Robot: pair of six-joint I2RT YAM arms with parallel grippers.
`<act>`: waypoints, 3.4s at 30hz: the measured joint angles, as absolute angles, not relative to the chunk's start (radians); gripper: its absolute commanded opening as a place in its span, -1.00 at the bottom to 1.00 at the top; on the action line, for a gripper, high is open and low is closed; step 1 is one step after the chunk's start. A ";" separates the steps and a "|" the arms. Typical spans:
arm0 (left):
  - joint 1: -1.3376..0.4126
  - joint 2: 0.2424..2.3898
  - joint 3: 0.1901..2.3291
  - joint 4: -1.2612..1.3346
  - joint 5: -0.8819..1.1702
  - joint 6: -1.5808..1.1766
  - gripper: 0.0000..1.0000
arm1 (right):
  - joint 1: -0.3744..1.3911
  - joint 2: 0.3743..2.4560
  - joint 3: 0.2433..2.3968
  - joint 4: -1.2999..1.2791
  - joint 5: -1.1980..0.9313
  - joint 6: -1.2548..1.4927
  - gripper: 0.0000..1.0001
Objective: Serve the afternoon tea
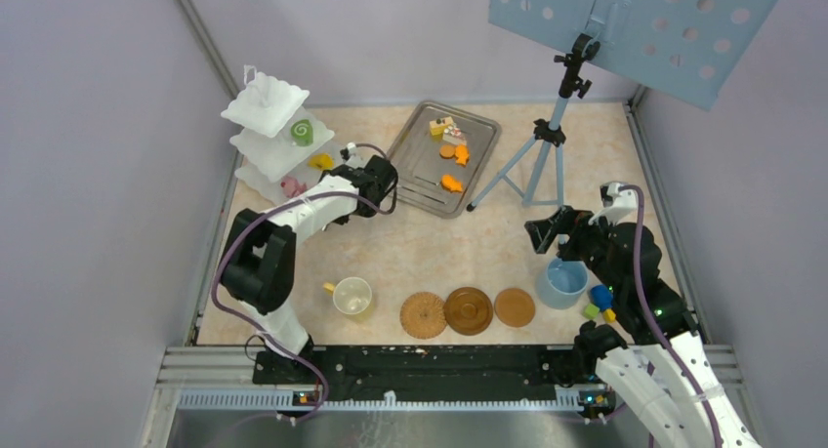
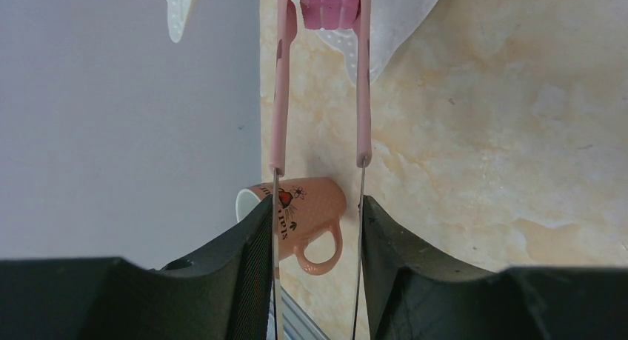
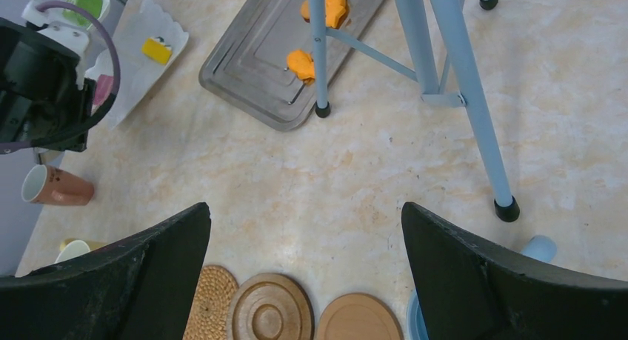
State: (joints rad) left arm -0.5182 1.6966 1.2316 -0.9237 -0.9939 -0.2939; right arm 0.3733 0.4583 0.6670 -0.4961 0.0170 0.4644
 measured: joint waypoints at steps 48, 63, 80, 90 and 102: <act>-0.697 1.754 1.389 -0.937 -0.902 -0.312 0.16 | 0.373 0.461 0.661 -0.493 0.012 0.464 0.97; -0.600 1.712 1.491 -0.546 -0.175 -0.376 0.19 | 0.373 0.461 0.661 -0.494 0.013 0.464 0.96; -0.500 1.963 1.559 -0.287 0.155 -0.753 0.18 | 0.373 0.461 0.661 -0.495 0.015 0.465 0.96; -0.566 2.086 1.702 -0.291 -0.018 -0.792 0.24 | 0.373 0.472 0.661 -0.495 0.018 0.465 0.96; -0.648 2.206 1.906 -0.397 -0.269 -0.819 0.24 | 0.373 0.472 0.661 -0.495 0.018 0.465 0.96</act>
State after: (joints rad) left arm -0.6476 2.2059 1.9060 -0.3965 -0.2687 -0.8188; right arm 0.3733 0.4725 0.6605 -0.4946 0.0181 0.4648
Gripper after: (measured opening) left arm 0.627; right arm 0.984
